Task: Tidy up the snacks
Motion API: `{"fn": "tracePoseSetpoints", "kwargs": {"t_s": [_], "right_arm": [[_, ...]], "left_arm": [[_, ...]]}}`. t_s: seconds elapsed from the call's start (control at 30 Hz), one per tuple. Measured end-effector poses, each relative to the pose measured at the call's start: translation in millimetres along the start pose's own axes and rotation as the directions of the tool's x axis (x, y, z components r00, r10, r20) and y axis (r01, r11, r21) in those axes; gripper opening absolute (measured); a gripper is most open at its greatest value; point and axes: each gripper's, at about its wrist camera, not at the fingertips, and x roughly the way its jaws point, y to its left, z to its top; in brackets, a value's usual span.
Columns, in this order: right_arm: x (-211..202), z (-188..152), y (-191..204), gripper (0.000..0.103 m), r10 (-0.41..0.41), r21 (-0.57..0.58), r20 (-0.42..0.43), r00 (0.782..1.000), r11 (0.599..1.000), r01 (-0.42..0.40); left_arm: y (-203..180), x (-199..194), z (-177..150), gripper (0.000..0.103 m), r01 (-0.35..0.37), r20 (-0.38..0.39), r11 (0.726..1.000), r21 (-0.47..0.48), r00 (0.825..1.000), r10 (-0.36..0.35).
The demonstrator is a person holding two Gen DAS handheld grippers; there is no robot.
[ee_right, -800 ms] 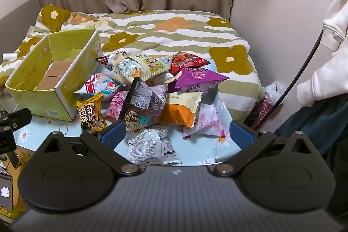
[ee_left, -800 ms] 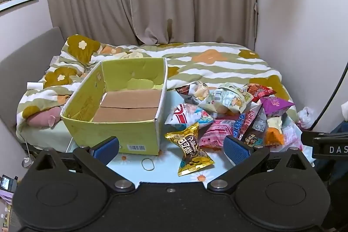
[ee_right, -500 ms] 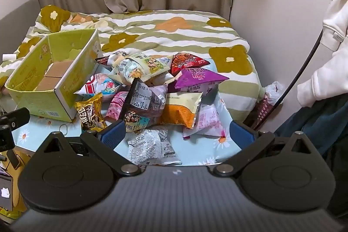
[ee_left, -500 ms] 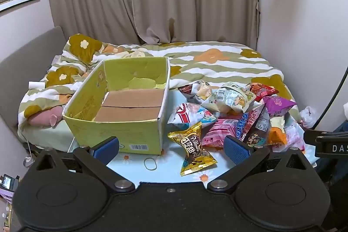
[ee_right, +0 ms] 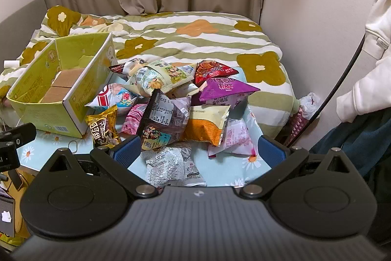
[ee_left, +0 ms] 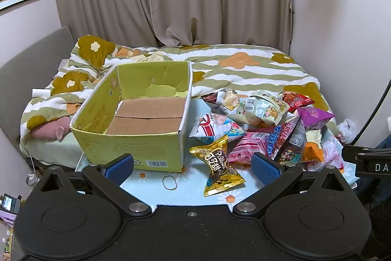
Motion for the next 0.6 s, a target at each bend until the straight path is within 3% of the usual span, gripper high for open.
{"fn": "tracePoseSetpoints", "kwargs": {"t_s": [0.6], "right_arm": [[0.8,0.4,3.0,0.103,0.0,-0.017,0.01,1.0,1.0,0.0]], "left_arm": [[1.2,3.2,1.0,0.103,-0.015,-0.009,1.0,-0.002,1.0,0.015]]}}
